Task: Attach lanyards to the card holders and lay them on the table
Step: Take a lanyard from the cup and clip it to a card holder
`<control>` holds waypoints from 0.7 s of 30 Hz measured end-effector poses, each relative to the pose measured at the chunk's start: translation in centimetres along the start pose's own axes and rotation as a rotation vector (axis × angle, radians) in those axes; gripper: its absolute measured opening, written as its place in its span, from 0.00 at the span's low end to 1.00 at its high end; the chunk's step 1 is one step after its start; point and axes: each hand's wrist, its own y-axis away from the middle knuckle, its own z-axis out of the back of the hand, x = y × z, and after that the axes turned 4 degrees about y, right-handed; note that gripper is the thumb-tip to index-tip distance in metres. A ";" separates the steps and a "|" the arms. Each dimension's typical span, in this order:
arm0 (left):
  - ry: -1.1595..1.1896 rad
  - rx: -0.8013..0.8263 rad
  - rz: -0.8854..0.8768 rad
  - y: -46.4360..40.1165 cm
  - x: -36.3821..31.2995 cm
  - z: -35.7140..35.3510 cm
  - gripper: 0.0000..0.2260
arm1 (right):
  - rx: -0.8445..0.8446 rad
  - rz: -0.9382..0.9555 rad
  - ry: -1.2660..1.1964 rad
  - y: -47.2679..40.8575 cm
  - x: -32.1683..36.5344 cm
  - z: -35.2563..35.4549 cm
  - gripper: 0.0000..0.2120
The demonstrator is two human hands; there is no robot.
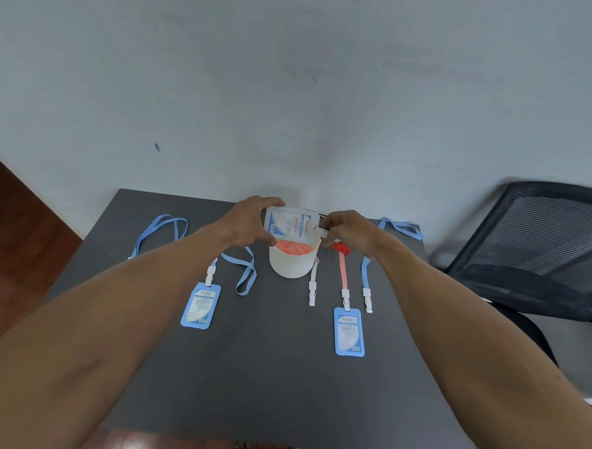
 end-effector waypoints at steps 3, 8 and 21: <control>-0.017 -0.001 -0.011 -0.1 0.4 -0.2 0.36 | 0.019 0.022 0.033 -0.2 -0.6 0.4 0.12; -0.058 -0.034 0.025 -0.2 1.1 -0.3 0.38 | -0.033 0.039 -0.018 0.2 -0.3 0.4 0.11; -0.028 -0.060 0.038 -0.3 1.4 0.4 0.40 | -0.157 0.226 0.102 0.4 0.5 -0.1 0.12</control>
